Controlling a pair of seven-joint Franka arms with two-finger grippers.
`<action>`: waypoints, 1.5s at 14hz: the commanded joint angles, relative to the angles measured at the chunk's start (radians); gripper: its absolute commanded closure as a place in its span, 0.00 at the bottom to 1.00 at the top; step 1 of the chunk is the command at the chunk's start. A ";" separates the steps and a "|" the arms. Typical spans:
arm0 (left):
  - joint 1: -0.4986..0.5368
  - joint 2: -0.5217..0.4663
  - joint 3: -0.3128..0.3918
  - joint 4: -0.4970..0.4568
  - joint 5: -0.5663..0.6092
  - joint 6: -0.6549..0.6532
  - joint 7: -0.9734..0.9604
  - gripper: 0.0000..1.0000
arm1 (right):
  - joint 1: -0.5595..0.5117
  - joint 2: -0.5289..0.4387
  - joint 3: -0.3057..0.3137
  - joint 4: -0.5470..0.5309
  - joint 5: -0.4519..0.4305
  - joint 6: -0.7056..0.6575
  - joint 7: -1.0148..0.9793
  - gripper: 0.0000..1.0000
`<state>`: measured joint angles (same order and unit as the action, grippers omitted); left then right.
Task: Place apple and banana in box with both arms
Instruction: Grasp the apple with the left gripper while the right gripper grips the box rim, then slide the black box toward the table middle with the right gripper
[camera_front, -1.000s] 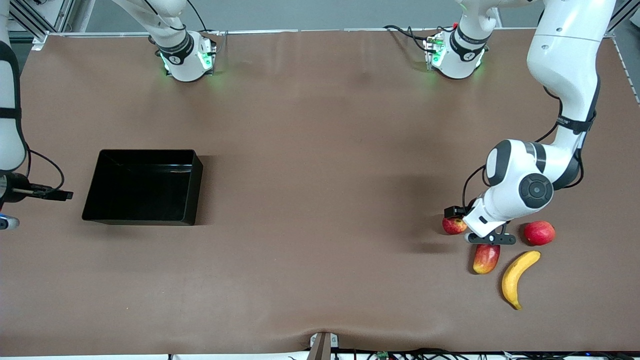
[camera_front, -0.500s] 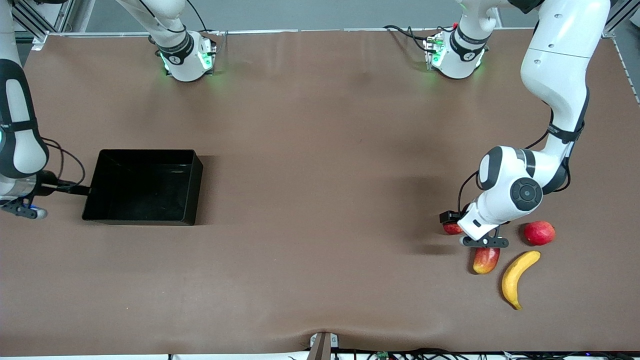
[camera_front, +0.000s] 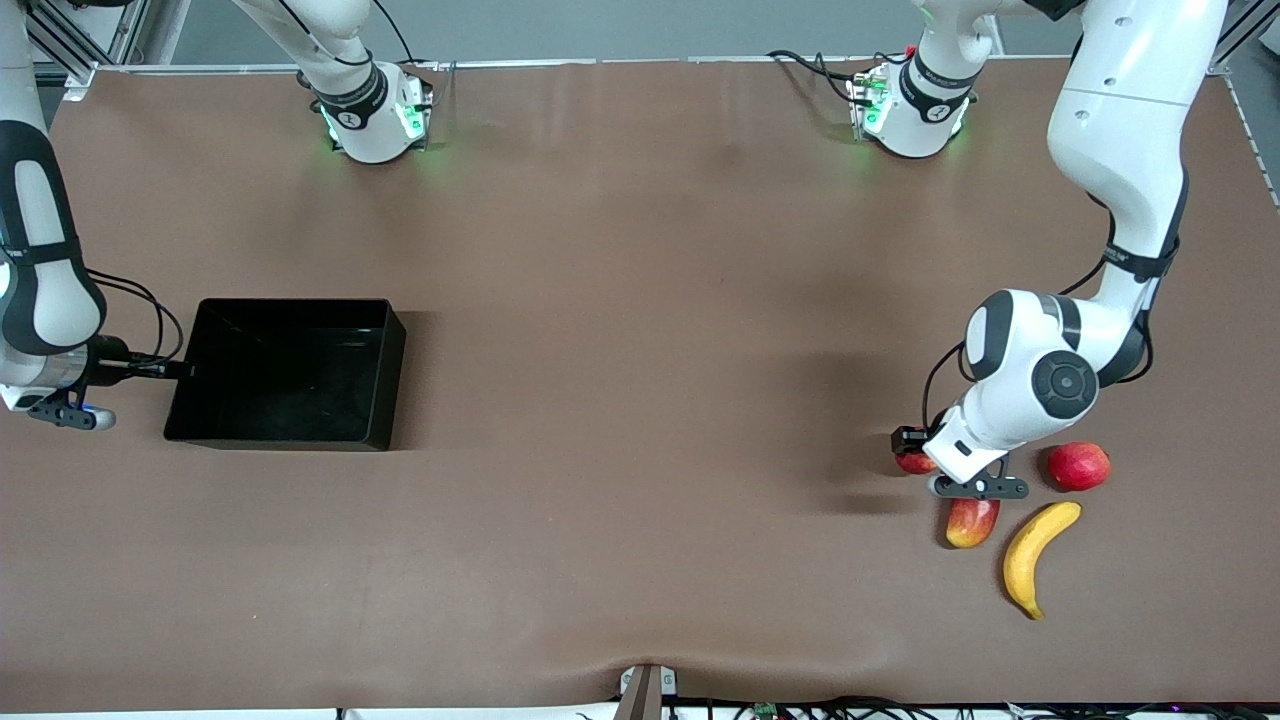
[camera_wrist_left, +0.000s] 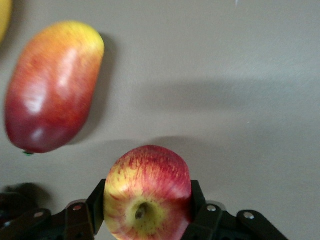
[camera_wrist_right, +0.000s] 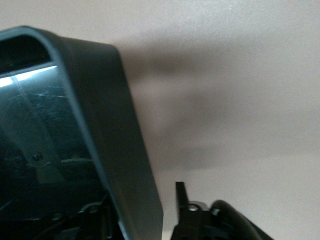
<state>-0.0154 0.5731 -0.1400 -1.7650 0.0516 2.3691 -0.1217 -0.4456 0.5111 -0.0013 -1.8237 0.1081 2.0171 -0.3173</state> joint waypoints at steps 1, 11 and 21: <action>0.006 -0.102 -0.001 -0.016 0.016 -0.074 -0.003 1.00 | -0.019 -0.022 0.017 -0.003 0.016 -0.050 -0.029 1.00; 0.012 -0.291 0.008 -0.010 0.042 -0.316 -0.021 1.00 | 0.165 -0.063 0.018 0.276 0.021 -0.537 0.104 1.00; 0.063 -0.375 0.007 -0.004 0.045 -0.479 -0.038 1.00 | 0.473 -0.103 0.037 0.228 0.205 -0.509 0.206 1.00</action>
<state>0.0413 0.2255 -0.1270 -1.7565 0.0754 1.9173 -0.1420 -0.0463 0.4446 0.0420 -1.5701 0.2647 1.4898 -0.1719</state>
